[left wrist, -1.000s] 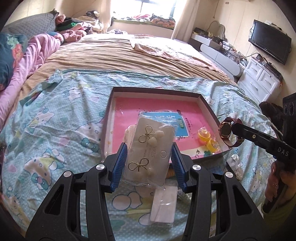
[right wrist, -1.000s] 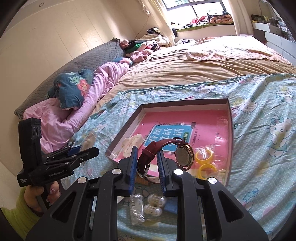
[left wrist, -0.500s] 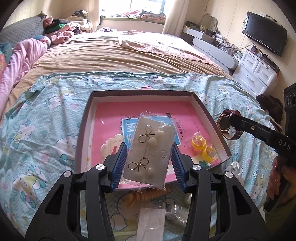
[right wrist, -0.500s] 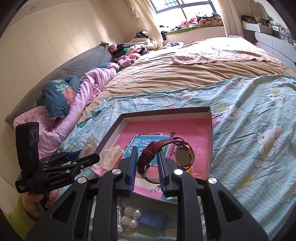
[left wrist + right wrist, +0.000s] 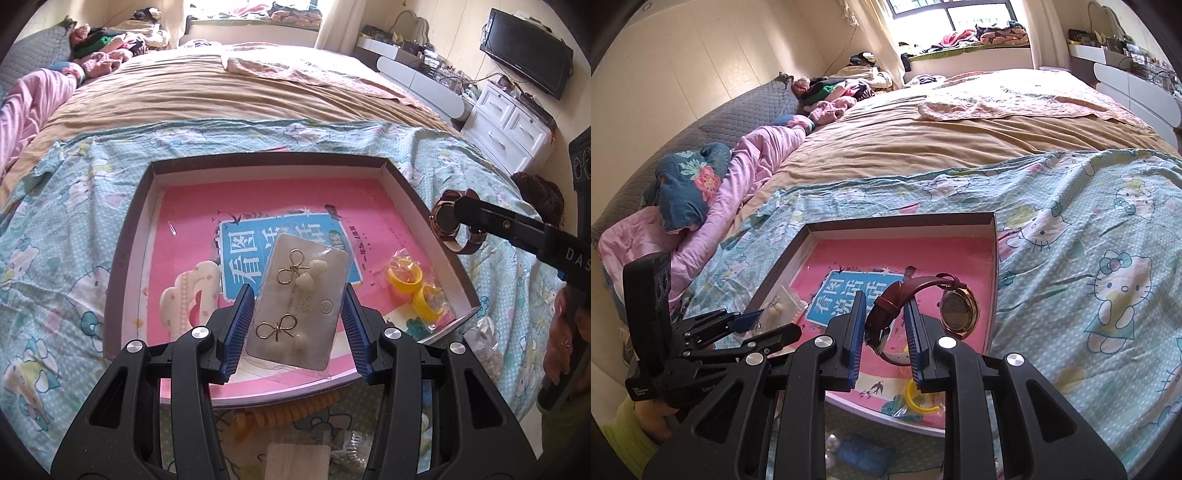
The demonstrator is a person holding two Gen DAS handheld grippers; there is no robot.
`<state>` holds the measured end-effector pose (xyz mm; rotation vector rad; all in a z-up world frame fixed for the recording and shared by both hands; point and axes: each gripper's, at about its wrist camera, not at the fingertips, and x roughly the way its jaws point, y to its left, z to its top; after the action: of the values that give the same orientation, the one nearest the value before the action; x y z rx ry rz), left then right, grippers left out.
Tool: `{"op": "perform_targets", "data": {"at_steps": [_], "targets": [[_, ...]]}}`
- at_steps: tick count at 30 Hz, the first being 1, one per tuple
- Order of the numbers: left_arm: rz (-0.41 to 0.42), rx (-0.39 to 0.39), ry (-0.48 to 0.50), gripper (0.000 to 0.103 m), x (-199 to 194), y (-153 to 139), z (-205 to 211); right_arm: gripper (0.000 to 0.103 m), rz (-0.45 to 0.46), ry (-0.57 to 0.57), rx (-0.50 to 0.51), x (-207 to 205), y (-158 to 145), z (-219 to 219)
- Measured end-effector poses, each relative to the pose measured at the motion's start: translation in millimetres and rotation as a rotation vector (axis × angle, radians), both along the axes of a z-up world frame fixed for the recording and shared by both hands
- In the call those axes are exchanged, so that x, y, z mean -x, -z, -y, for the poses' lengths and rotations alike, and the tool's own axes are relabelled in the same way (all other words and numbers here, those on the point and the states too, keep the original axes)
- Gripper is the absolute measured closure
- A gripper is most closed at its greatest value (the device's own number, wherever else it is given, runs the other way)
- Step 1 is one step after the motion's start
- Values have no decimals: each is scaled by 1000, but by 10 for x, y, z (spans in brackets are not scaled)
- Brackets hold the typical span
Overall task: Organize jewelry
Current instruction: 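Carry the earring card with left gripper over the tray while right carries the watch, then open left gripper to drop the earring card while right releases the watch in the tray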
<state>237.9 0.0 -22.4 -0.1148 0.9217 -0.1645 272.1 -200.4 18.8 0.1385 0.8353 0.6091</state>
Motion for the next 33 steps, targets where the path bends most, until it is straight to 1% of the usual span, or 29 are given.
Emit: {"op": "perform_targets", "data": {"at_steps": [9, 15, 23, 33], "targets": [[-38, -12, 26, 64, -51, 187, 74, 83, -9, -1, 61, -146, 142, -128], [-50, -18, 28, 63, -60, 247, 79, 83, -43, 7, 85, -224, 309, -125], [-60, -14, 19, 63, -79, 291, 63, 83, -58, 23, 108, -279, 423, -126], [-53, -8, 7, 52, -81, 237, 31, 82, -65, 34, 101, -304, 442, -136]]}}
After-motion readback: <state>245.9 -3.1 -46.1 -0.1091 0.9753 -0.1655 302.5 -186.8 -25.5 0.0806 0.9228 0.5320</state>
